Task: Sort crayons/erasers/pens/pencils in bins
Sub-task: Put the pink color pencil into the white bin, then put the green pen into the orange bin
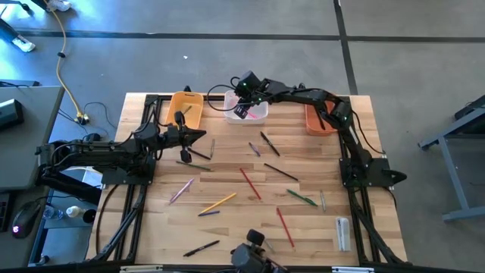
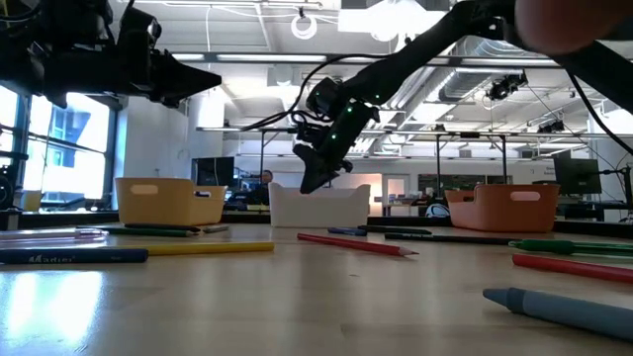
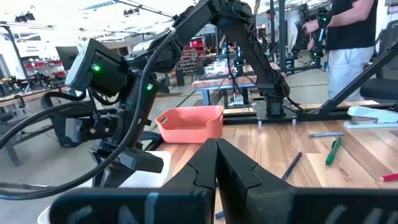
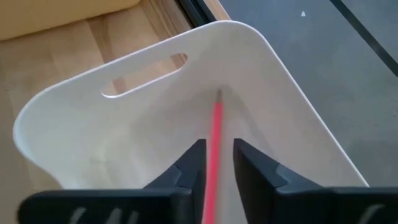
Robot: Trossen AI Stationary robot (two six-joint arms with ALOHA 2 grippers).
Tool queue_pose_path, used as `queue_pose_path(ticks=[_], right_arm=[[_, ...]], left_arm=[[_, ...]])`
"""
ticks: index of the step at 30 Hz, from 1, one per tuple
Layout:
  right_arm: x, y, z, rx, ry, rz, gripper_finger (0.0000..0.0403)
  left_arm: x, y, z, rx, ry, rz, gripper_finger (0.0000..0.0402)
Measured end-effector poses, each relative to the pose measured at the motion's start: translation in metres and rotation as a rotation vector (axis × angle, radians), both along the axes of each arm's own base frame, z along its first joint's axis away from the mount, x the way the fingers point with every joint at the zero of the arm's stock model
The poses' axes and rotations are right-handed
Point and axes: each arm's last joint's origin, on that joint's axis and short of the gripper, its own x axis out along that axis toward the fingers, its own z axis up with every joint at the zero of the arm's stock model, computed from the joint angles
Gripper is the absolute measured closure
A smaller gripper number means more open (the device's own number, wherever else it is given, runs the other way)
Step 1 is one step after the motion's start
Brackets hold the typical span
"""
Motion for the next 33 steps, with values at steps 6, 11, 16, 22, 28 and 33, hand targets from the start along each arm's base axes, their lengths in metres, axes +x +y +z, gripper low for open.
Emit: queue_pose_path(ticks=[6,11,16,22,28,33], right_arm=[[-0.001,0.007,0.005,-0.017,0.039,-0.008,0.0311],[-0.002,0.032,0.044,-0.091,0.036,0.085,0.0363],[-0.006,0.063,0.064,-0.168,-0.078,0.159,0.0394],[-0.035,0.101,0.056,-0.262,-0.257,0.202,0.04],[-0.092,0.133,0.066,-0.332,-0.392,0.2,0.0401],[-0.14,0.149,0.066,-0.417,-0.491,0.125,0.0402]], left_arm=[[0.0,0.0,0.0,0.0,0.0,0.0,0.0401],[0.0,0.0,-0.001,-0.003,0.006,0.006,0.0401],[0.0,0.002,-0.004,-0.021,0.037,0.06,0.0401],[0.0,0.002,-0.005,-0.024,0.043,0.064,0.0401],[0.0,0.002,-0.005,-0.025,0.043,0.063,0.0401],[0.001,0.003,-0.001,0.015,0.045,0.069,0.0401]])
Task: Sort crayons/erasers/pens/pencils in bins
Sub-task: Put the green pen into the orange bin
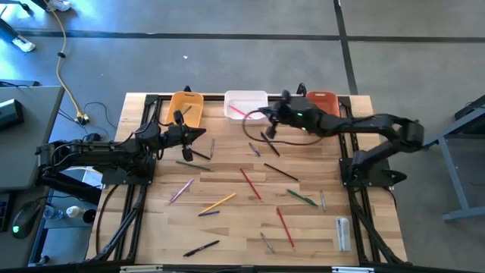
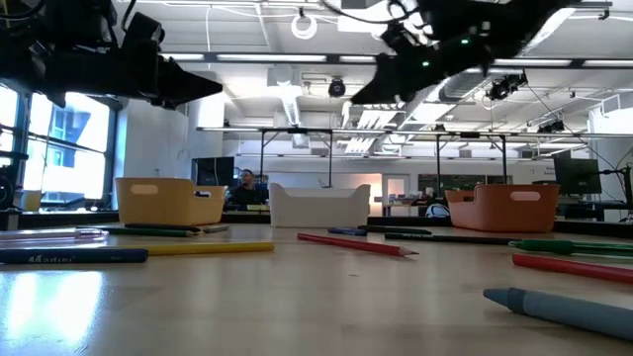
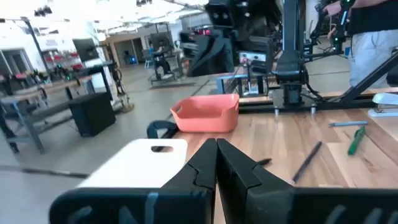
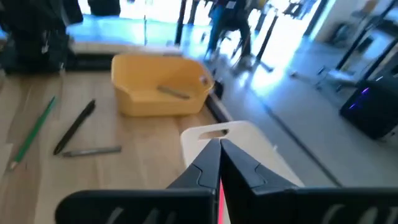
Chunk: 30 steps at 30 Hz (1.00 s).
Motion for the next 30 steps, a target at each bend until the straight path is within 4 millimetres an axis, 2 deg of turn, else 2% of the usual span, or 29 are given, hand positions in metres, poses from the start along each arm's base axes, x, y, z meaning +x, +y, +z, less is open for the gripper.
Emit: queue_pose_path(ticks=[6,11,14,30], right_arm=[[-0.043,0.005,0.003,-0.056,-0.15,-0.108,0.0402],[-0.063,-0.002,0.017,-0.06,-0.211,-0.208,0.0403],[-0.071,-0.006,0.024,-0.074,-0.242,-0.239,0.0403],[-0.065,-0.018,0.002,-0.083,-0.078,-0.257,0.0403]], left_arm=[[0.005,0.003,0.018,0.039,-0.039,-0.006,0.0401],[0.008,0.009,0.036,0.048,-0.058,0.013,0.0401],[0.008,0.011,0.037,0.041,-0.057,0.031,0.0401],[0.006,0.015,0.036,0.053,-0.036,0.16,0.0401]])
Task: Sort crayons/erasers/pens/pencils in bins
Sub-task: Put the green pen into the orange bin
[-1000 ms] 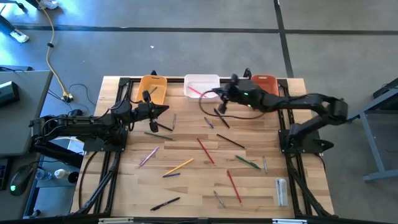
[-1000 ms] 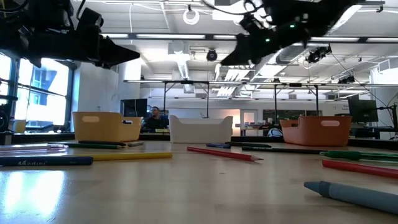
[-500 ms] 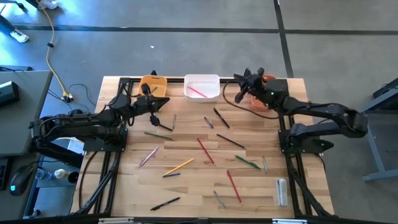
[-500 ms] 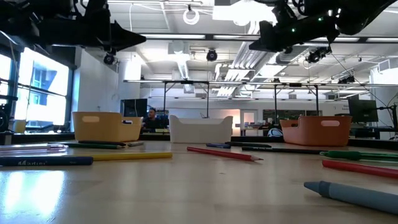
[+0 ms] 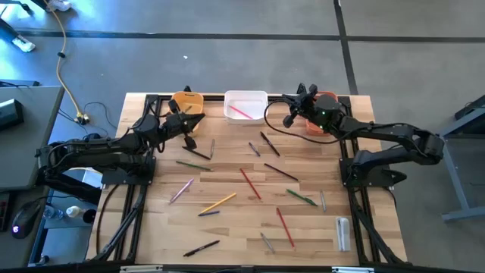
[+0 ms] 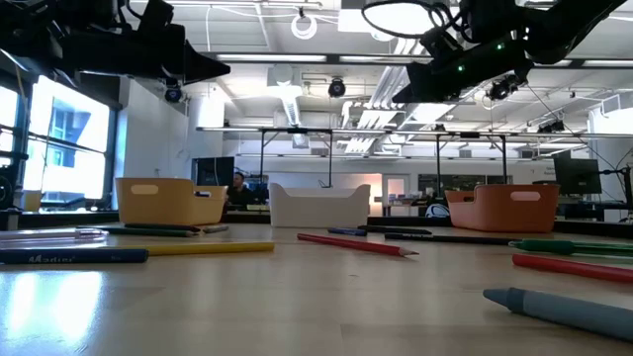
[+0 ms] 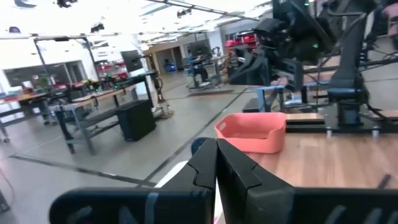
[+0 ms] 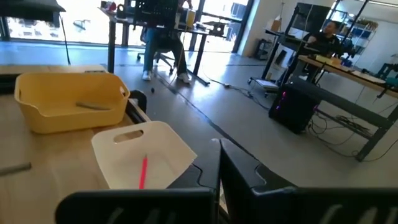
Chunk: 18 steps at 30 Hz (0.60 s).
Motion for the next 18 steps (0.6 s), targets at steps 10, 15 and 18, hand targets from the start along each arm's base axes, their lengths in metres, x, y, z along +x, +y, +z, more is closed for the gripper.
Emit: queue_pose_path(ticks=[10,15,18], right_arm=[[-0.001,-0.001,-0.004,-0.014,0.071,0.001,0.0403],[0.002,0.004,-0.006,0.078,0.017,0.076,0.0403],[0.008,0.014,-0.002,0.118,-0.052,0.284,0.0403]], left_arm=[[0.002,-0.003,-0.001,0.021,0.027,-0.11,0.0401],[0.003,-0.004,-0.006,-0.002,0.07,-0.181,0.0401],[0.005,-0.006,-0.008,-0.021,0.076,-0.233,0.0401]])
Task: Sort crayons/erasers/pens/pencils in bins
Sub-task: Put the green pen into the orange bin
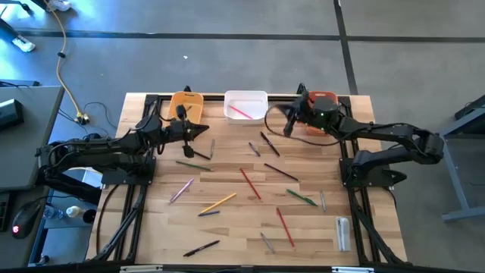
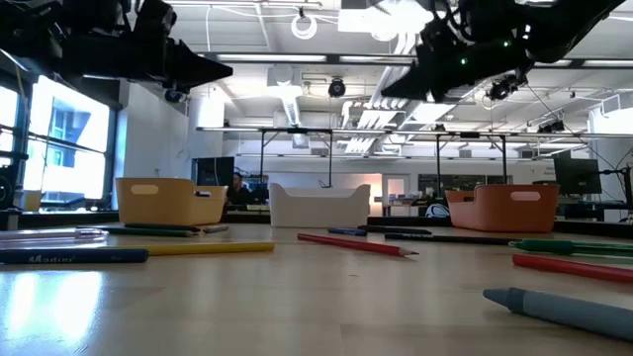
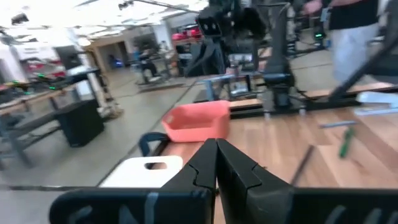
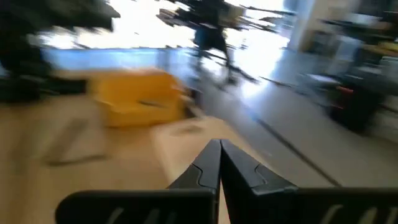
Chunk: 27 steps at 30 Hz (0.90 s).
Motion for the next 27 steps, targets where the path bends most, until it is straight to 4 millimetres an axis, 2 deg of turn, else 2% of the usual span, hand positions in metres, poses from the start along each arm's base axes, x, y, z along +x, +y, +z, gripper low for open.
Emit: queue_pose_path(ticks=[2,5,8,12,19,27], right_arm=[[0.004,0.007,0.004,-0.021,-0.035,0.099,0.0403],[0.008,0.017,0.006,-0.055,-0.04,0.147,0.0403],[0.011,0.028,0.006,-0.064,-0.03,0.147,0.0403],[0.016,0.046,-0.001,-0.071,0.067,0.089,0.0403],[0.022,0.082,-0.007,0.054,0.202,0.089,0.0403],[0.01,0.115,-0.03,0.193,0.415,0.05,0.0403]], left_arm=[[0.001,-0.002,0.0,0.006,0.006,-0.033,0.0401],[0.002,-0.005,-0.001,0.011,0.014,-0.062,0.0401],[0.004,-0.009,-0.001,0.01,0.014,-0.087,0.0401],[0.007,-0.015,-0.002,0.028,0.028,-0.128,0.0401],[0.011,-0.025,-0.002,0.009,0.022,-0.187,0.0401],[0.013,-0.032,-0.003,-0.021,0.021,-0.232,0.0401]])
